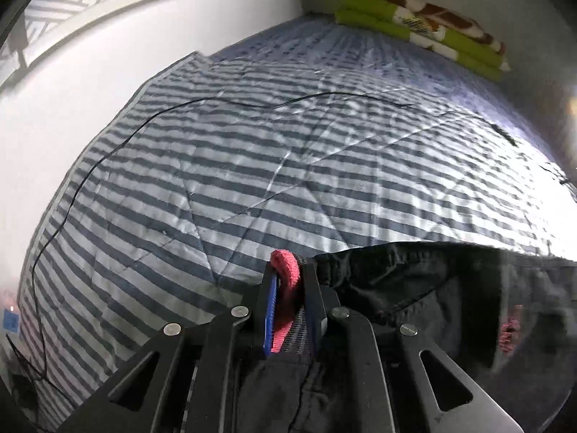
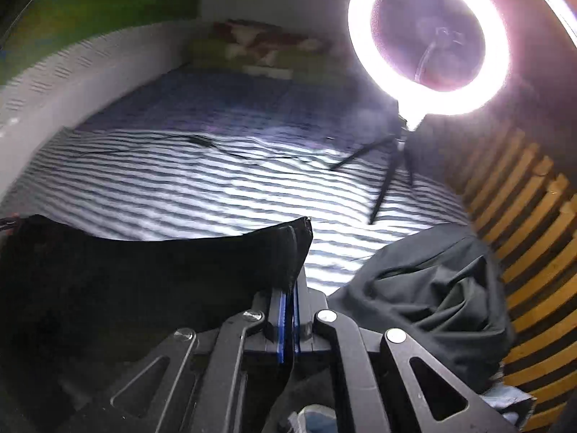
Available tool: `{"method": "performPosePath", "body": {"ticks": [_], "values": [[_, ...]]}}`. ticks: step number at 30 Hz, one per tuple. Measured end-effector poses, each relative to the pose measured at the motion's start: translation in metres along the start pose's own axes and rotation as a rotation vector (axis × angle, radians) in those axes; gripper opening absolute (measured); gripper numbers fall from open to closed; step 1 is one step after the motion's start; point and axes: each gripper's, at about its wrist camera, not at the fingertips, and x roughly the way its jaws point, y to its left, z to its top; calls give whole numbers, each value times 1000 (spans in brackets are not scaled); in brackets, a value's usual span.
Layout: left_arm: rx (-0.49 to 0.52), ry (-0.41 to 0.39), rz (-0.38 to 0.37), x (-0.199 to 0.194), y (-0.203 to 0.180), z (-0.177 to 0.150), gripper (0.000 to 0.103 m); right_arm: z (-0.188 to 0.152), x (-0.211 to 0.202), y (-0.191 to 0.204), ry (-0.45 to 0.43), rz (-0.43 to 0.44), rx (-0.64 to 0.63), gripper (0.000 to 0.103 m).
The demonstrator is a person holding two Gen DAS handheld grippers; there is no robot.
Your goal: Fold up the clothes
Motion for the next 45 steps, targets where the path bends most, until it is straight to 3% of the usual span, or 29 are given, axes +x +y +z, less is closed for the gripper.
{"method": "performPosePath", "body": {"ticks": [3,6,8,10,13,16,19,21,23,26,31,34,38,45], "values": [[-15,5,40,8,-1,-3,16,0,20,1,30,-108,-19,21],[17,6,103,12,-6,-3,26,-15,10,-11,31,12,51,30],[12,15,85,10,-5,-1,30,-31,1,-9,64,88,66,30],[-2,2,71,2,-1,1,30,-52,-6,-2,137,241,78,30],[25,-34,42,-20,-4,-2,31,-78,-11,8,204,300,78,36],[114,-48,18,-42,-19,-15,31,-101,3,8,300,372,140,37],[195,-26,-20,-59,-36,-36,31,-115,4,26,269,302,27,37],[244,-7,-45,-68,-47,-51,31,-115,4,43,247,313,-70,36],[277,15,-61,-74,-55,-65,31,-116,7,68,227,275,-219,36],[279,56,-99,-77,-63,-86,31,-115,18,96,224,225,-360,36],[284,115,-132,-75,-61,-113,31,-123,40,124,221,188,-476,37],[286,149,-132,-66,-59,-120,31,-119,43,125,228,200,-464,36],[312,171,-110,-54,-63,-127,31,-114,48,116,255,179,-441,2],[298,181,-106,-42,-63,-123,35,-112,18,112,219,163,-494,0]]}}
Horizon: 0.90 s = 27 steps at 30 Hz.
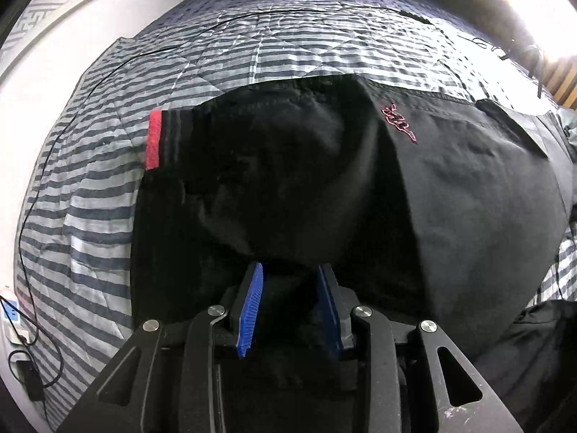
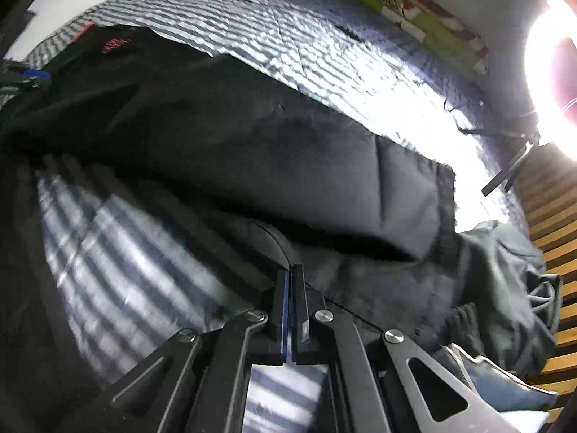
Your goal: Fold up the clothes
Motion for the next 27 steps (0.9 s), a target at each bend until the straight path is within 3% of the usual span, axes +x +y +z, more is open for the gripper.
{"method": "performPosePath", "body": {"ticks": [5,8,12,15,18,22,24,27], "values": [[-26,3,-16,0,5,4,35,-19,-51,-5,-72,-10,-25,0],[-39,-1,-1,-1,9,6,36,-30,-58,-13,-93,-11,-8,0],[-35,-2,27,-4,9,8,37,-56,-39,11,-21,-36,-95,0],[-34,-22,8,-15,6,6,37,-64,-35,24,38,49,-138,1],[-17,-46,-48,-31,-8,-1,37,-62,-52,9,-12,11,-53,10],[89,-61,-165,-53,-49,-17,37,-57,-71,-14,-79,139,125,17],[131,-46,-170,-51,-68,-21,37,-51,-60,-14,-67,177,163,20],[117,-11,-182,-37,-82,-22,37,-45,-34,0,0,151,157,20]]}}
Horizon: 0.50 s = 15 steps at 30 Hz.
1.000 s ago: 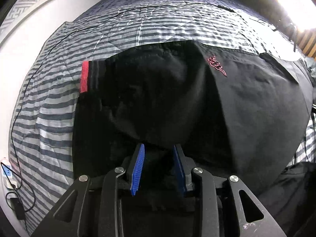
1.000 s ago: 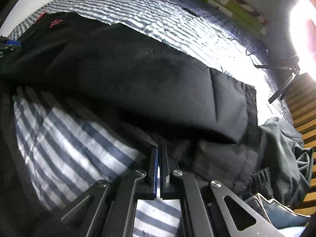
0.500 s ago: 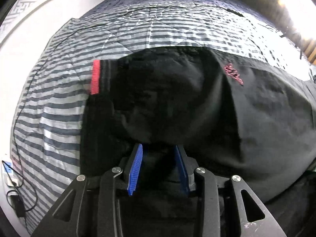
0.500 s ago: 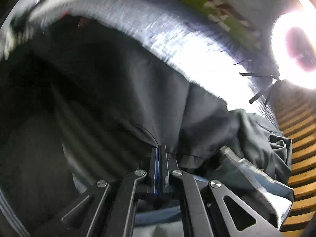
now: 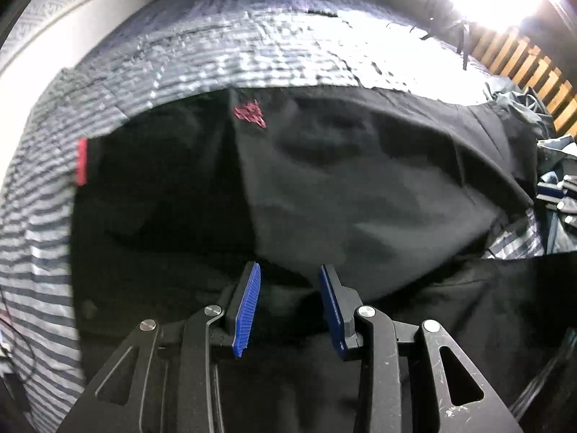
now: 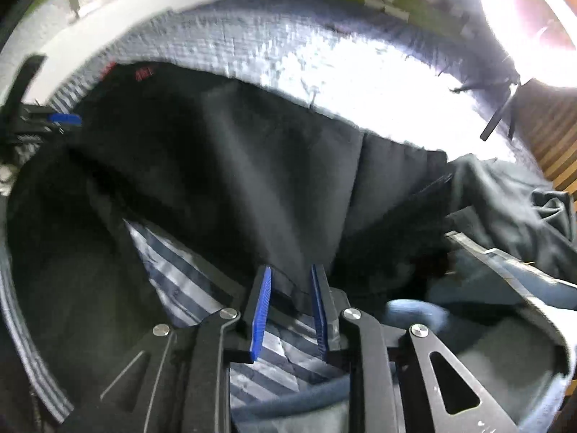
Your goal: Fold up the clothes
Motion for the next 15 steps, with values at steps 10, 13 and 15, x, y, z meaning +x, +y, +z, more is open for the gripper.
{"method": "performPosePath", "body": {"ticks": [10,13,15], "values": [[-24,-61,98,-45,15,-20,45,-21,-41,-24,-79,-81,144,47],[-90,-101,147,-80,57,-22,54,-20,-75,-45,-194,-78,194,54],[-197,-132,154,-100,100,-18,59,-7,-82,-64,-226,-120,216,54]]}}
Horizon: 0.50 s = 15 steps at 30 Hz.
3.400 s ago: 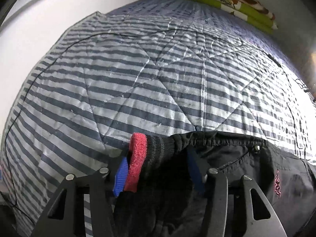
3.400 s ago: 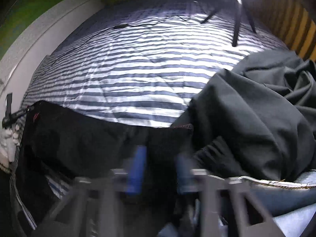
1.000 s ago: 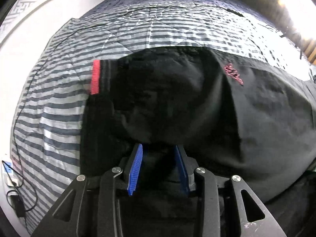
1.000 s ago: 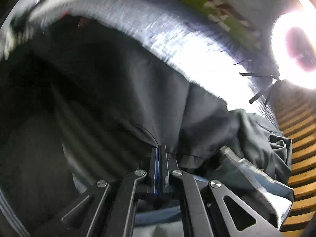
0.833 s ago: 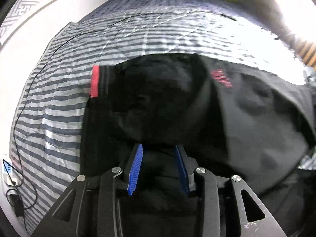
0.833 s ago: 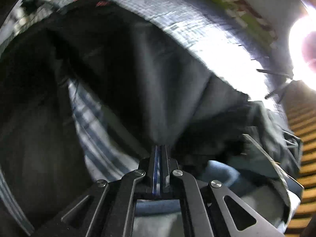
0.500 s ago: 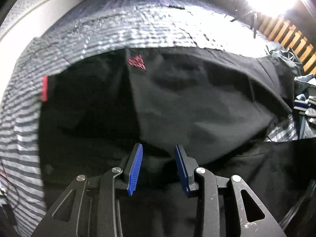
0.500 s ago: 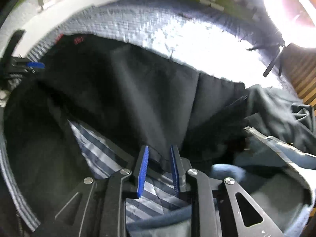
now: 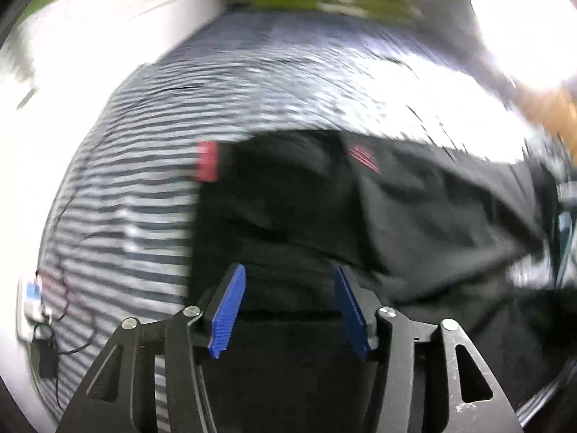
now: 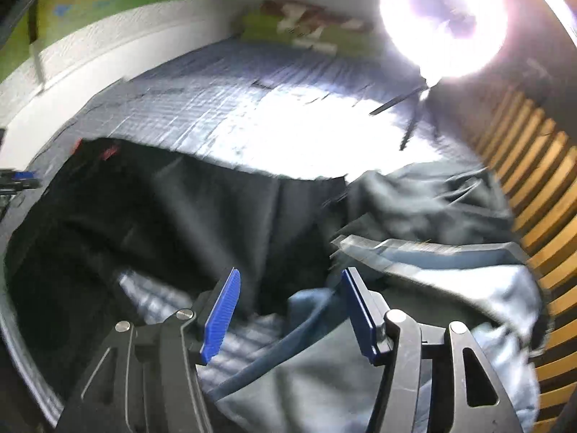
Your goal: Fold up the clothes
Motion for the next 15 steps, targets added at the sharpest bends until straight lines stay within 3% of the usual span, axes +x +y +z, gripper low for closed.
{"method": "performPosePath", "body": {"ticks": [1,3,6,10,15], "values": [[-48,-7,-1,-2,17,9,61,7,2,-4,-8,-2,23,54],[-158,-14,-33,-2,53,28,77,17,10,-18,-2,19,96,54],[-276,-7,-68,12,91,55,79,36,34,-36,44,46,160,55],[-313,11,-110,51,108,87,80,58,70,-44,65,56,215,55],[-314,68,-103,111,101,110,81,73,108,-45,118,58,220,56]]}}
